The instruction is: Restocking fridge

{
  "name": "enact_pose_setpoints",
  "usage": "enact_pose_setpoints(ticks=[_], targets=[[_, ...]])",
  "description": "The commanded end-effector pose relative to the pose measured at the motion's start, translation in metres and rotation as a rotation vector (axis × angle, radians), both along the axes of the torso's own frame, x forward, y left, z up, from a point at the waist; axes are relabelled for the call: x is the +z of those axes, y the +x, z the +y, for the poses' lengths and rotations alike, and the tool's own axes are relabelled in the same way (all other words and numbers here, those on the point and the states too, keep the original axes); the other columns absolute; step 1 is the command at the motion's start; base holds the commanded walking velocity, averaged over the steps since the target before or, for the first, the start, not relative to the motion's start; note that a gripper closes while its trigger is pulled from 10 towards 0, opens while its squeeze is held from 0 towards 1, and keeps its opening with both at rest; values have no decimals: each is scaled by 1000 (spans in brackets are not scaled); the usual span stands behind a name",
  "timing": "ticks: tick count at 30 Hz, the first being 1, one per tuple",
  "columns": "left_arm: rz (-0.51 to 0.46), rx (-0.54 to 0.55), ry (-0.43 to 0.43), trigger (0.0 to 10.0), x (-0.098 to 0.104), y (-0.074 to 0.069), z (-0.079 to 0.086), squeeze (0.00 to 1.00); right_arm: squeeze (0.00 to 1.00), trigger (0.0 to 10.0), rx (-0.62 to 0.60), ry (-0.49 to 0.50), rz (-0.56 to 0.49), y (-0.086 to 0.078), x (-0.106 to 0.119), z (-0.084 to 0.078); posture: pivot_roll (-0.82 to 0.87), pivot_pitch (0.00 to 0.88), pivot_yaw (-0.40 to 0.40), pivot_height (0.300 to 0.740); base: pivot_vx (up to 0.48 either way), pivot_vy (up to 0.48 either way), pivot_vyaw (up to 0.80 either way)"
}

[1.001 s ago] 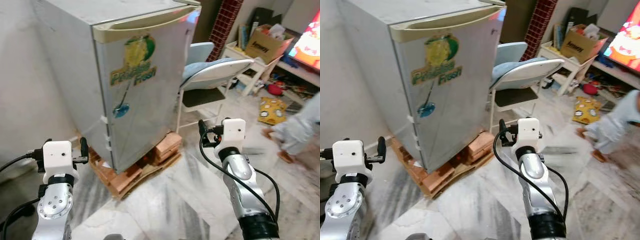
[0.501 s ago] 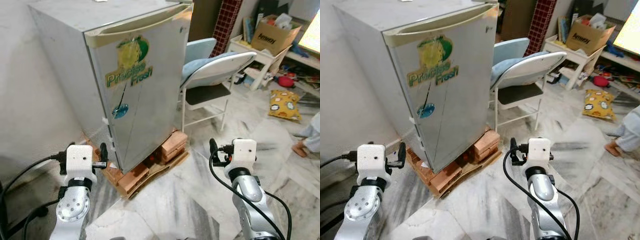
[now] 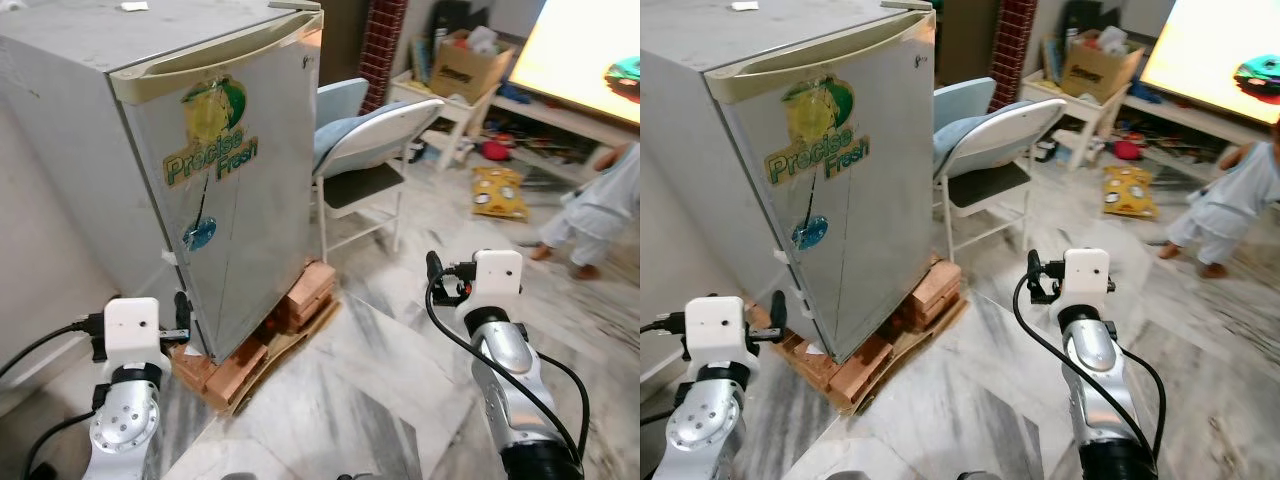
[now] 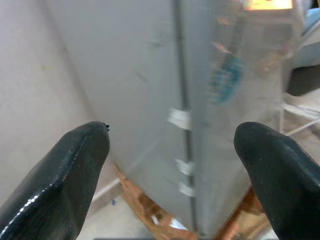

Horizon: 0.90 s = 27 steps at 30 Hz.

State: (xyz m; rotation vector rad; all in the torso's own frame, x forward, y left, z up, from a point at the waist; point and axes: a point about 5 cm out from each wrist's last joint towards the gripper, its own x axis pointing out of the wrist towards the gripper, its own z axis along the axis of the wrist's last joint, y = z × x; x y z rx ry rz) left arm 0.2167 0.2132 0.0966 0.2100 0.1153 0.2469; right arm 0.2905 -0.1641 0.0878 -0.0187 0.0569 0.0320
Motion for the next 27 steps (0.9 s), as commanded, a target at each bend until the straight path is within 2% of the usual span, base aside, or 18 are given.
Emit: enact_pose_setpoints(ticks=[1,10,18,21,27], targets=[[-20,-20,-6,10000,4,4,-5,0,0,10000,-5,-7,-5,1,1,-4,129,31,-67,740,0,480,0],[-25,-82,3,10000,4,6,-13,0,0,10000,2,-17,16,-3,-3,-7,127,44,-79,740,0,475,0],[-16,-112,-6,10000,2,5,-20,0,0,10000,3,-20,19,-4,-3,-8,123,43,-78,740,0,440,-800],[-27,-152,-3,10000,3,7,-24,0,0,10000,6,-21,17,-3,-2,-7,124,41,-81,740,316,356,-800],[-32,-163,-10,10000,5,9,-26,0,0,10000,11,-25,17,-2,-1,-7,124,43,-86,740,400,0,-800]])
